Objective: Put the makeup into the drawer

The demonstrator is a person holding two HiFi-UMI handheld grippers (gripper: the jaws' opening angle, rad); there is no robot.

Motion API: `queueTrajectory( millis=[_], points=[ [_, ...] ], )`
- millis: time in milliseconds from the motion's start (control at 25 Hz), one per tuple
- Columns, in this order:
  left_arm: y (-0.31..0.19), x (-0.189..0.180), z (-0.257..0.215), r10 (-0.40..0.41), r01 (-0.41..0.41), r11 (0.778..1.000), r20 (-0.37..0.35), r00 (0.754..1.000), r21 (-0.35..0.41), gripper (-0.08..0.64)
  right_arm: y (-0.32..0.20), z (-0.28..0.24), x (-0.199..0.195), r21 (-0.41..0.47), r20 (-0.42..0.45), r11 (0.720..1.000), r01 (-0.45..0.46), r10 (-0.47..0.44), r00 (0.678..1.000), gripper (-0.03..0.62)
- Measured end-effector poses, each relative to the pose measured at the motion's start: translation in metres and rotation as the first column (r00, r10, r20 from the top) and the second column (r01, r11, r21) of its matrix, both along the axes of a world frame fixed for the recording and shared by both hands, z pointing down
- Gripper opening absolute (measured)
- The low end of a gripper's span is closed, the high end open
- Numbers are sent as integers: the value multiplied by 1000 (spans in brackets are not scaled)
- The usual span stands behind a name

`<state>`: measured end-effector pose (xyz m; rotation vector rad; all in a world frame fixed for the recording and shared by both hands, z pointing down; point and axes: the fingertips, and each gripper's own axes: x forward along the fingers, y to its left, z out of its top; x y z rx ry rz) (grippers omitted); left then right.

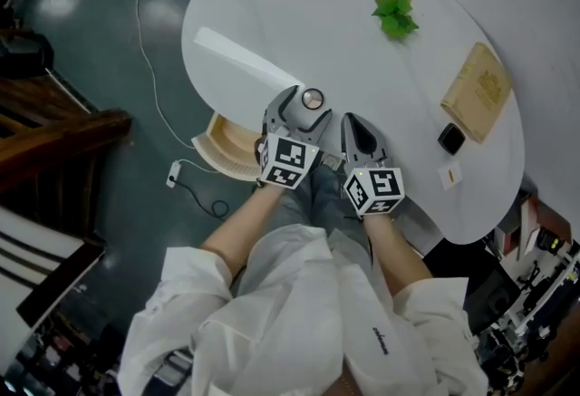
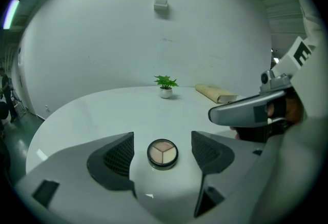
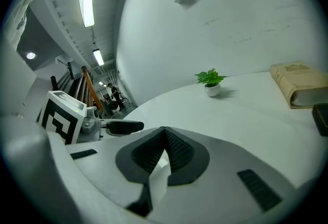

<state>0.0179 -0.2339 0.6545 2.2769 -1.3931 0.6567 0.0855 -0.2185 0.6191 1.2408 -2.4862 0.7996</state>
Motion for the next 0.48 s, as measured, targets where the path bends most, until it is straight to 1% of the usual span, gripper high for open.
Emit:
queueTrajectory(
  millis=[240, 480],
  points=[
    [-3, -1, 20, -7, 8, 999, 34, 999, -41, 348, 2, 1, 1, -5, 4, 1000, -7, 7, 1000, 17],
    [-11, 4, 26, -7, 10, 999, 63, 998, -47, 348, 1, 0, 3, -3, 4, 1000, -9, 9, 1000, 17]
  ],
)
